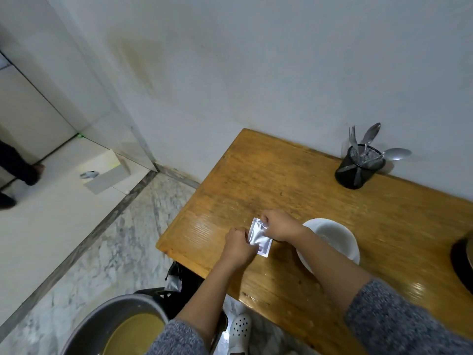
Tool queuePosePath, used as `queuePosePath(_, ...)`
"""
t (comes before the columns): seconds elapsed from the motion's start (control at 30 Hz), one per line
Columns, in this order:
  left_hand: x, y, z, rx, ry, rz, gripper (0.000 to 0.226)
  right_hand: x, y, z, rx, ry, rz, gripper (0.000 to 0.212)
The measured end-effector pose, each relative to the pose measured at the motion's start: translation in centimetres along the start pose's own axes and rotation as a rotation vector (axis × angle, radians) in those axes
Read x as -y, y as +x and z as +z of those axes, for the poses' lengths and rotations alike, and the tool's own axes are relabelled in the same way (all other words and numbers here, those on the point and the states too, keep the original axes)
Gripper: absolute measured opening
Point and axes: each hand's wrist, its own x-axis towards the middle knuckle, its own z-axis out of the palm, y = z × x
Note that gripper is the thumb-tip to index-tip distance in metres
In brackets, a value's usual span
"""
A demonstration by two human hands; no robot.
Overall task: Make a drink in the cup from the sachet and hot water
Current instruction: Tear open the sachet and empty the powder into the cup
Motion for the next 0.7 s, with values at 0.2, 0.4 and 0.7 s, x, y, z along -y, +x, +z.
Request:
queuePosePath(0.2,-1.8,-0.5,-2.9,0.136,-0.410,0.174,0.017,0.6,-2.6,-5.9,0.028,0.027,-0.075,0.022)
queuePosePath(0.4,-7.9,0.2,-6.3,0.117,-0.485,0.414,0.008,1.9,-5.9,-12.5,-0.181,0.094,-0.184,0.012)
queuePosePath(0.7,-16.5,0.8,-7.8,0.081,-0.466,0.574,0.012,0.8,-10.2,-17.3,-0.460,0.261,-0.138,0.021)
